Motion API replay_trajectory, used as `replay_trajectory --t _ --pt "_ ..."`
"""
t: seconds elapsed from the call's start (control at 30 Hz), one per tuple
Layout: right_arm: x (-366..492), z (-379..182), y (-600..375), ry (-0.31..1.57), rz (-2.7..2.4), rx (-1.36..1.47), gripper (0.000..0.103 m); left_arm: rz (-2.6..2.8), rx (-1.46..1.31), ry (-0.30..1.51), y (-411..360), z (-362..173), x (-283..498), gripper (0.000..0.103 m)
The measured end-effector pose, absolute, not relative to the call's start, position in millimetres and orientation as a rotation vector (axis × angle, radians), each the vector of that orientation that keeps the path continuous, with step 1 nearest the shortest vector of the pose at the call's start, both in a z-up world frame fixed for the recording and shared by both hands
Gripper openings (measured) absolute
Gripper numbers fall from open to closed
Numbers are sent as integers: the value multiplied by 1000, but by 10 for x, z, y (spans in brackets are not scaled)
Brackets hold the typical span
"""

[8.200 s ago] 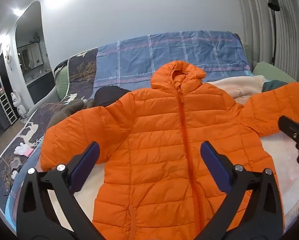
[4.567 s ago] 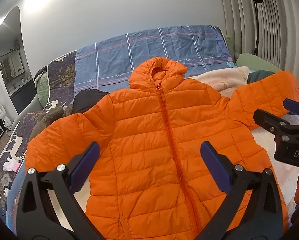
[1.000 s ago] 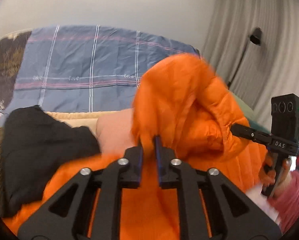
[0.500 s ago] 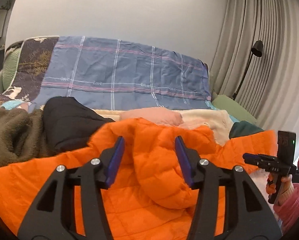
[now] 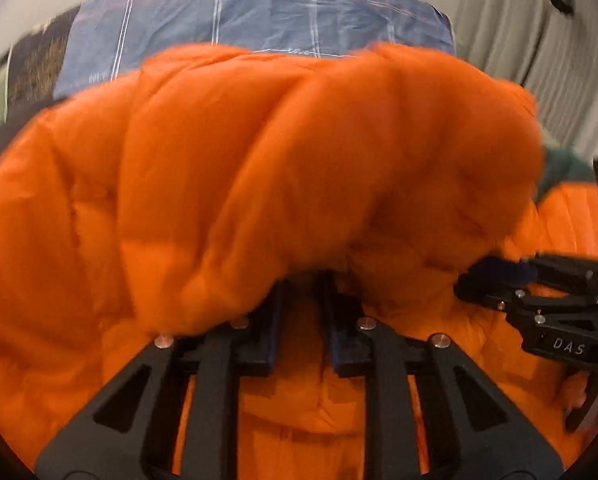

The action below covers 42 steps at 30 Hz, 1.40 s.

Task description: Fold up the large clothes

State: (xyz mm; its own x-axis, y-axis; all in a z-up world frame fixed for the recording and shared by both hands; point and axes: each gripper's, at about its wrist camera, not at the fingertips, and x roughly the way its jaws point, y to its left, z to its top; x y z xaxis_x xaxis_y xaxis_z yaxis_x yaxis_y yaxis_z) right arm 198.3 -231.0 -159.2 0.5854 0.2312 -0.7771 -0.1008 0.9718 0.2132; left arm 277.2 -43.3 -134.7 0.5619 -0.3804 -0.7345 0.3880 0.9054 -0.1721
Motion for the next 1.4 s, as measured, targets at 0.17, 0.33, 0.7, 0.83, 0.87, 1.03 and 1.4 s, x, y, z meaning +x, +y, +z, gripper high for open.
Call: replay_trajectory --t 0.17,0.33,0.7,0.83,0.87,1.03,1.4 --pt "1648 -1349 -2328 904 253 198 35 -512 37 813 -372 -1155 2468 37" --pt "1540 -913 -2220 758 319 173 35 -600 33 800 -316 -1045 2046 40" --pt "2405 -1052 -2325 756 84 179 34 -508 180 821 -526 -1316 1977 54" --pt "1777 -841 -2246 720 207 187 38 -531 110 772 -90 -1091 1505 64" --pt "1630 -814 -2144 720 240 161 38 -523 96 767 37 -1062 1384 66" --pt "1347 -1251 -1562 893 278 -3 59 -394 -95 785 954 -1052 795 75" --pt "1137 -1099 -1053 842 166 -138 62 -96 -524 751 2651 -1284 367 81"
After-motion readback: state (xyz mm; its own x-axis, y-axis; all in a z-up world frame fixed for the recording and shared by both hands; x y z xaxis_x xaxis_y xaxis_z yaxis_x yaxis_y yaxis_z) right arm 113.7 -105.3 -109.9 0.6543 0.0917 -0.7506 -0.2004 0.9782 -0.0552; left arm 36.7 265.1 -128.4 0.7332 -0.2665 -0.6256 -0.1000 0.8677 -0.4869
